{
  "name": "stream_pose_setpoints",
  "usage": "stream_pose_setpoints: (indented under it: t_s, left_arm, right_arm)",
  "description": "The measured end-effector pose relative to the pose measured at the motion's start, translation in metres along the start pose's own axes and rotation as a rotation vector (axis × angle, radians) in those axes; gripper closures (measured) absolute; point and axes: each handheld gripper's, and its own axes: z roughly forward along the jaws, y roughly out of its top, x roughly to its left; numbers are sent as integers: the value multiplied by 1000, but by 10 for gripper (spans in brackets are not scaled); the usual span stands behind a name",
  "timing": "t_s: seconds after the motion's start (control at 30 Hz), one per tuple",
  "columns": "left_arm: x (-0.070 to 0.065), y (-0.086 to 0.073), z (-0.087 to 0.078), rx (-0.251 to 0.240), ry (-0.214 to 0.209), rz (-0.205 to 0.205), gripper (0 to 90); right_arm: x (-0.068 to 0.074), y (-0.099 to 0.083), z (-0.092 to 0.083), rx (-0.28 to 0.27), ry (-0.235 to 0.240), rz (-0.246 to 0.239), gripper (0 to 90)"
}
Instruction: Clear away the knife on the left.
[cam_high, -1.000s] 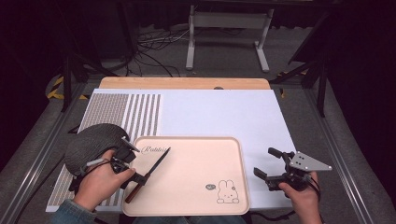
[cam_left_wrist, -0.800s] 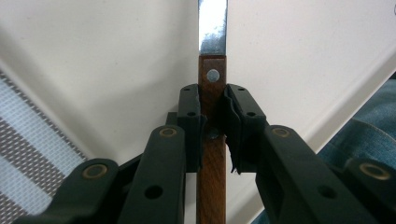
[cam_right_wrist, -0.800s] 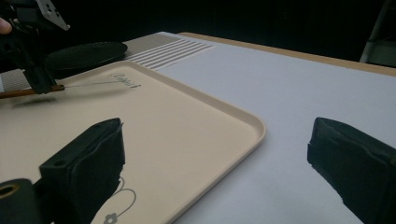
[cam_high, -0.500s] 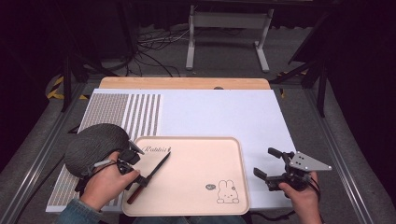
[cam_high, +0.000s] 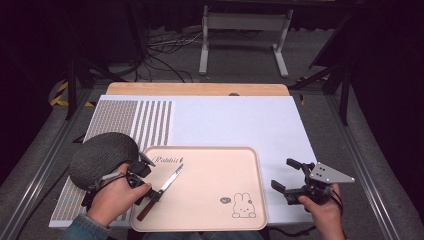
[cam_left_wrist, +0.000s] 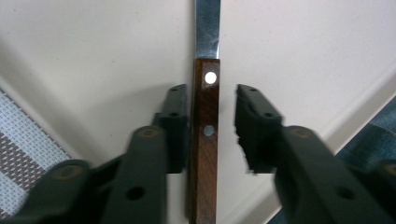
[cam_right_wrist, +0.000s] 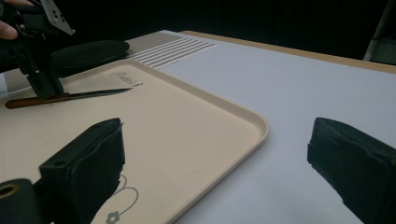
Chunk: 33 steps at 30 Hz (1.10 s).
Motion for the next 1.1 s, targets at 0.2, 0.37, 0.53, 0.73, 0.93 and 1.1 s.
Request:
stream_pose_setpoints:
  t_s: [0.2,0.37,0.53,0.73,0.93,1.1]
  left_arm:
    - [-5,1,-7,-38,61,63,432]
    - [-8,4,-15,-104,140,210,275]
    - [-19,3,-15,-171,156,360,357]
    - [-27,5,-17,-215,204,566,768]
    - [-35,10,-10,-151,238,685,900]
    - [-35,15,-1,-101,221,774,900]
  right_arm:
    - [0,0,0,1,1,1,49]
    - [0,0,0,0,2,-1,49]
    - [0,0,0,1,1,-6,49]
    - [0,0,0,4,0,-14,49]
    - [0,-1,0,4,0,-18,49]
    - [0,-1,0,5,2,-20,49]
